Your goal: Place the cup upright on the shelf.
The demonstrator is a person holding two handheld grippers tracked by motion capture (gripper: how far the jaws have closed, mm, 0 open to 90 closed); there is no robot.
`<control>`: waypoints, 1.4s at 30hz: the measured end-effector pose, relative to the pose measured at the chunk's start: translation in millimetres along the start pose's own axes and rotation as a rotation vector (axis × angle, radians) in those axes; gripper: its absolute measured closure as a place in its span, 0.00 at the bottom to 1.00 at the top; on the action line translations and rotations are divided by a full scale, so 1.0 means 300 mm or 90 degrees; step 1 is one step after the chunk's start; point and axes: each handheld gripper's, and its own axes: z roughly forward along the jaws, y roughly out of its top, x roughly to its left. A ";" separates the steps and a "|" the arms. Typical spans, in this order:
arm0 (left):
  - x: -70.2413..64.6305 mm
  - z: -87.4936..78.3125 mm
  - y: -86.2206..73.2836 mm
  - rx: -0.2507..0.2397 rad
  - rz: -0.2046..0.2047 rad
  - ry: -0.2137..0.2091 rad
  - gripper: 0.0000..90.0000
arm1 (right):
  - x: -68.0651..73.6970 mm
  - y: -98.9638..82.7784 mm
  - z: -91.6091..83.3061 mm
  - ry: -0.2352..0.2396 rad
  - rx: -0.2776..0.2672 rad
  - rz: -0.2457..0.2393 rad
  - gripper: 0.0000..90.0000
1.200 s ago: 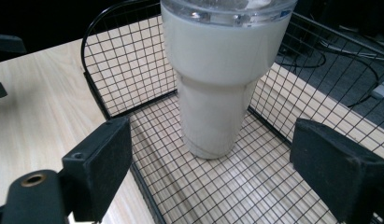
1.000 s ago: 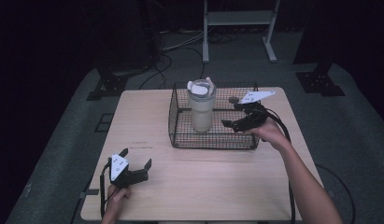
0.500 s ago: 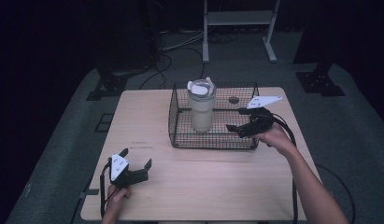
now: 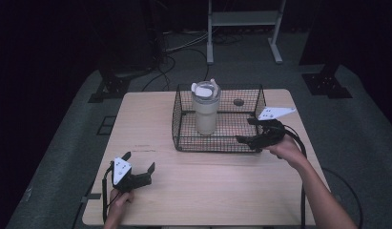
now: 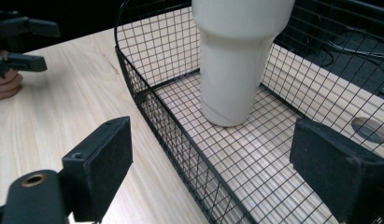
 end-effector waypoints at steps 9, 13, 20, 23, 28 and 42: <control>0.000 0.000 0.000 0.002 0.003 0.000 0.00 | 0.021 -0.037 -0.029 0.004 -0.006 0.002 0.14; 0.000 0.000 0.000 0.002 0.003 0.000 0.00 | 0.029 -0.050 -0.041 0.006 -0.012 0.002 0.14; 0.000 -0.001 0.000 0.002 0.003 0.000 0.00 | 0.036 -0.087 -0.053 0.009 -0.007 0.008 0.14; 0.000 -0.001 0.000 0.002 0.004 0.000 0.00 | 0.041 -0.103 -0.061 0.008 -0.009 0.009 0.14; 0.000 -0.001 0.000 0.002 0.003 0.000 0.00 | 0.048 -0.121 -0.075 0.008 -0.014 0.013 0.14; -0.002 -0.001 0.000 0.004 0.002 0.001 0.00 | 0.059 -0.190 -0.090 0.008 -0.011 0.027 0.14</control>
